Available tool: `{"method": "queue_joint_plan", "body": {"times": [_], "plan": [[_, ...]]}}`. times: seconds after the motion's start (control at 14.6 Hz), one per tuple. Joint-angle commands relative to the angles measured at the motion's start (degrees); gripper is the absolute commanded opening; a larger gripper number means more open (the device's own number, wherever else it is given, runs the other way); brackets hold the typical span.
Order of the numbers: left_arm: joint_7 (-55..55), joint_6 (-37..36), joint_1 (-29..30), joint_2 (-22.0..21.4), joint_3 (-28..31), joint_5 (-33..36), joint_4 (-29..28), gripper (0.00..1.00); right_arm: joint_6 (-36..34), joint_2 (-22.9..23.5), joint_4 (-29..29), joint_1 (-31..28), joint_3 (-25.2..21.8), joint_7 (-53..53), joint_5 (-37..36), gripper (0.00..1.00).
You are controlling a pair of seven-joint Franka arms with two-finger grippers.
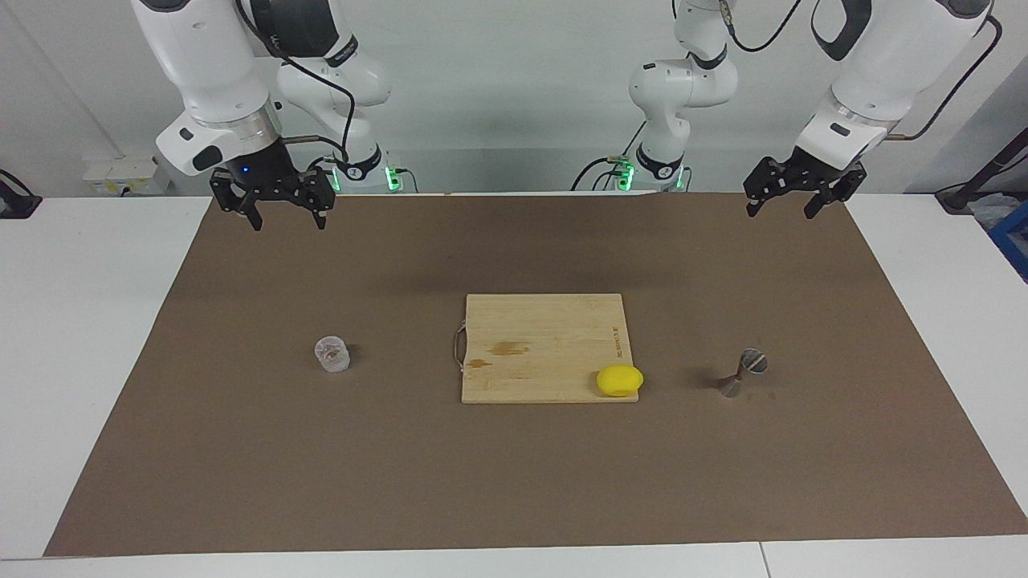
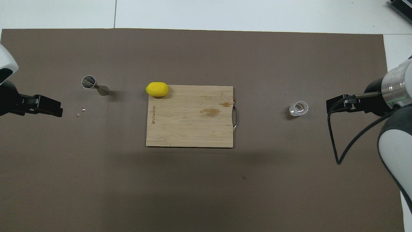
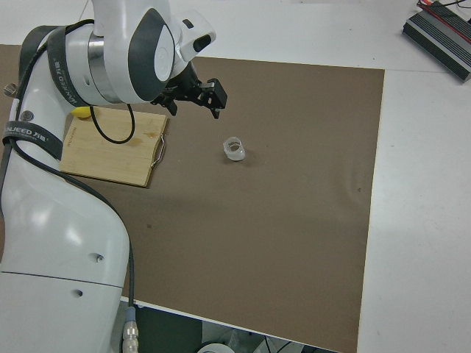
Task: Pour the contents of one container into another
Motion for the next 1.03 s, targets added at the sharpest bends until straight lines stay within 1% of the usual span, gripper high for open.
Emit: {"method": "queue_joint_plan", "body": {"times": [0.0, 0.14, 0.21, 0.41, 0.48, 0.62, 0.75, 0.82, 0.89, 0.96], "plan": [[0.7, -0.2, -0.1, -0.9, 0.3, 0.4, -0.5, 1.0, 0.0, -1.4, -1.4, -0.3, 0.1, -1.3, 0.4, 1.0], [0.7, -0.7, 0.7, -0.5, 0.5, -1.5, -0.7, 1.0, 0.0, -1.4, -1.4, -0.3, 0.0, -1.4, 0.4, 1.0], [0.6, -0.1, 1.9, -0.2, 0.7, -3.5, -1.1, 1.0, 0.0, -1.4, -1.4, -0.3, 0.0, -1.4, 0.4, 1.0], [0.3, 0.2, 7.0, 2.4, 0.8, -9.3, -2.2, 1.0, -0.1, -1.4, -1.4, -0.3, 0.1, -1.3, 0.4, 1.0], [-1.7, 0.1, 8.3, 3.0, 0.8, -11.0, -2.9, 1.0, -0.1, -1.4, -1.4, -0.3, 0.1, -1.3, 0.4, 1.0], [-11.5, 0.4, 10.7, 5.6, 1.4, -17.2, -3.3, 1.0, 0.0, -1.4, -1.4, -0.3, 0.0, -1.4, 0.4, 1.0], [-22.0, 1.2, 10.9, 7.6, 2.9, -22.5, -3.5, 1.0, 0.0, -1.4, -1.4, -0.3, 0.0, -1.4, 0.4, 1.0], [-29.1, 1.7, 10.9, 8.9, 4.0, -25.0, -3.6, 1.0, 0.0, -1.4, -1.4, -0.3, 0.1, -1.4, 0.4, 1.0], [-36.9, 3.7, 10.9, 9.3, 4.4, -27.4, -4.3, 1.0, -0.1, -1.4, -1.4, -0.3, 0.0, -1.3, 0.4, 1.0], [-43.5, 6.6, 10.9, 9.2, 4.7, -30.1, -6.4, 1.0, -0.1, -1.4, -1.4, -0.3, 0.1, -1.3, 0.4, 1.0]]}}
